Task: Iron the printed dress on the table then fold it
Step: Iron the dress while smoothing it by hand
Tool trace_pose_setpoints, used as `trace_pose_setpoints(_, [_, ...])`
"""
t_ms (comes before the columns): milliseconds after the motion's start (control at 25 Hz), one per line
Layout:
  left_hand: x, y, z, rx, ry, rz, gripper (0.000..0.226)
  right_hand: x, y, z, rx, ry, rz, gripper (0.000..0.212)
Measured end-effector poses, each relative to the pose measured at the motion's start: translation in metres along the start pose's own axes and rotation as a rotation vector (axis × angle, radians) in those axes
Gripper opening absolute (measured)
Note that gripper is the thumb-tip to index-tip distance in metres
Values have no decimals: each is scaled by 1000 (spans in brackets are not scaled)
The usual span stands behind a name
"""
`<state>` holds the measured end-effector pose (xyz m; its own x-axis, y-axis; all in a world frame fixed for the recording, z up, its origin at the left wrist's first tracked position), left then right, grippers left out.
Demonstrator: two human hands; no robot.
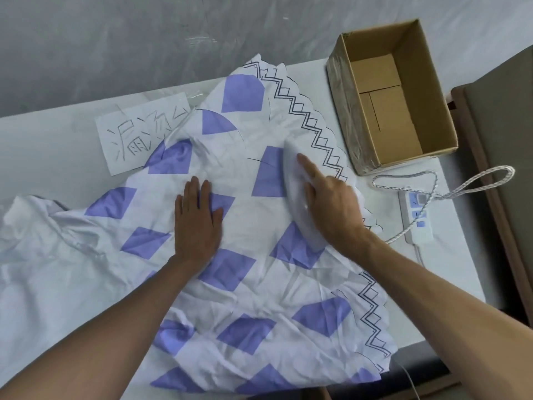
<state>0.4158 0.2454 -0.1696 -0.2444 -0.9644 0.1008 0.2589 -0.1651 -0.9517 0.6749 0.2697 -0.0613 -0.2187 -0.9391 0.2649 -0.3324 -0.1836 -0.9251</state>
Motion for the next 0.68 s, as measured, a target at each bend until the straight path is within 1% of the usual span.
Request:
trace_pose_setpoints(80, [14,-5,9,-40,1,34,58,20,22,-37,-6,-72,-74,57])
trace_pose_setpoints(160, [22,2,12,-72,9,30,59,32,47,-61,43,-122,-121,58])
trace_pose_setpoints(240, [21,9,4,-95,-12,20,61,37,66,-69,137,-156,-122,58])
trace_pose_setpoints(280, [19,13,0,-111,-23,18,62,36,72,-67,181,-157,-94,60])
trace_pose_setpoints(360, [18,18,-3,-148,-14,20,63,31,71,-59,238,-169,-33,64])
trace_pose_setpoints(400, [20,19,-3,-165,-4,23,63,26,69,-56,261,-179,-29,63])
trace_pose_setpoints(520, [19,22,-3,-172,10,6,65,-4,56,-45,250,-163,-117,56])
trace_pose_setpoints(640, [17,19,-3,-134,-22,-7,64,-35,31,-29,233,-70,-95,55])
trace_pose_setpoints(680, [17,15,-3,-101,-27,9,62,-37,26,-28,224,-73,-97,53])
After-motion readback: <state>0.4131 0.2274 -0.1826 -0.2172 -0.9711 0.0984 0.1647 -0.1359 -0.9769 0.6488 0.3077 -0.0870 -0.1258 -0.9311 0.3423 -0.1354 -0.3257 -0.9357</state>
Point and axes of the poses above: each hand's wrist, its own x-axis away from the middle knuckle, its own y-axis out of the palm, z = x × y, the point moved 8 cm from there along -x, towards the middle knuckle, and after that the axes turned 12 degrees about y, right-handed, at the moved point
